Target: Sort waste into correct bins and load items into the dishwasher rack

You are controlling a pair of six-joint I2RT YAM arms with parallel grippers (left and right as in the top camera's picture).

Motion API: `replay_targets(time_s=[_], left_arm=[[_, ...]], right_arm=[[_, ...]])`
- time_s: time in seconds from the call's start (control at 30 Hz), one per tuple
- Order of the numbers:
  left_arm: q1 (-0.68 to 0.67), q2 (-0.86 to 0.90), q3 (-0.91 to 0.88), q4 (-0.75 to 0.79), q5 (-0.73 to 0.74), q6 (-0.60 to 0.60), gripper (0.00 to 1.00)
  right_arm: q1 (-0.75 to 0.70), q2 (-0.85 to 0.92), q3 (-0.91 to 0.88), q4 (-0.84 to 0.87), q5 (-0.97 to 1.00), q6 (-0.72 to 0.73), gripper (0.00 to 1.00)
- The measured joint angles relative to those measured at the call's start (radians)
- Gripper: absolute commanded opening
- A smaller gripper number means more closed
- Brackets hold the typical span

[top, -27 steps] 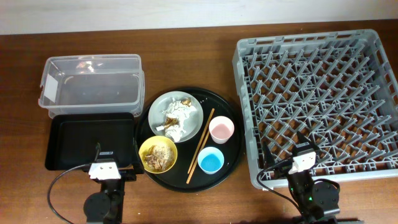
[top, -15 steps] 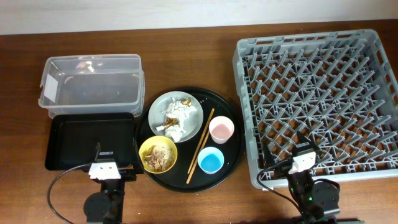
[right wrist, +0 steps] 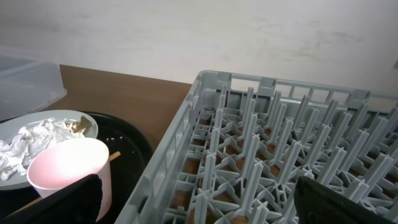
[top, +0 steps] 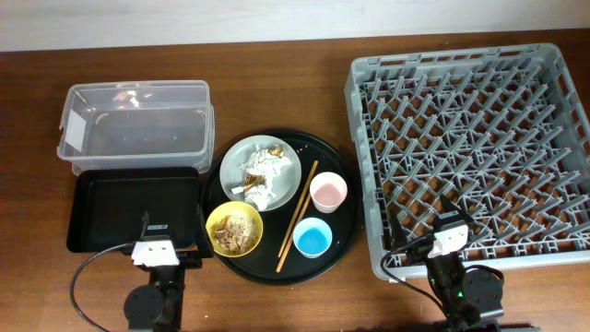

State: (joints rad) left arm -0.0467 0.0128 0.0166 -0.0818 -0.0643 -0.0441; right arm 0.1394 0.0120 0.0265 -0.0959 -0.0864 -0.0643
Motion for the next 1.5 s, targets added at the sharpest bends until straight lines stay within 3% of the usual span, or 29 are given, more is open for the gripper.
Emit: replay_targets(time_s=[0.97,1.2,1.33,1.5], left_arm=[[0.0,0.0,0.0,0.0,0.0,0.0,0.99],[0.0,0.034,0.0,-0.005,0.0,0.0,0.99],[0.0,0.068,0.038,-0.101,0.007,0.0,0.99],[0.0,0.176,0.136,-0.238,0.006,0.001,0.99]], right_arm=[[0.0,0.0,0.0,0.0,0.003,0.0,0.99],[0.0,0.0,0.0,0.0,0.005,0.056,0.99],[0.0,0.014,0.002,-0.003,0.008,0.064,0.99],[0.0,0.212,0.088,-0.012,0.011,0.065,0.99]])
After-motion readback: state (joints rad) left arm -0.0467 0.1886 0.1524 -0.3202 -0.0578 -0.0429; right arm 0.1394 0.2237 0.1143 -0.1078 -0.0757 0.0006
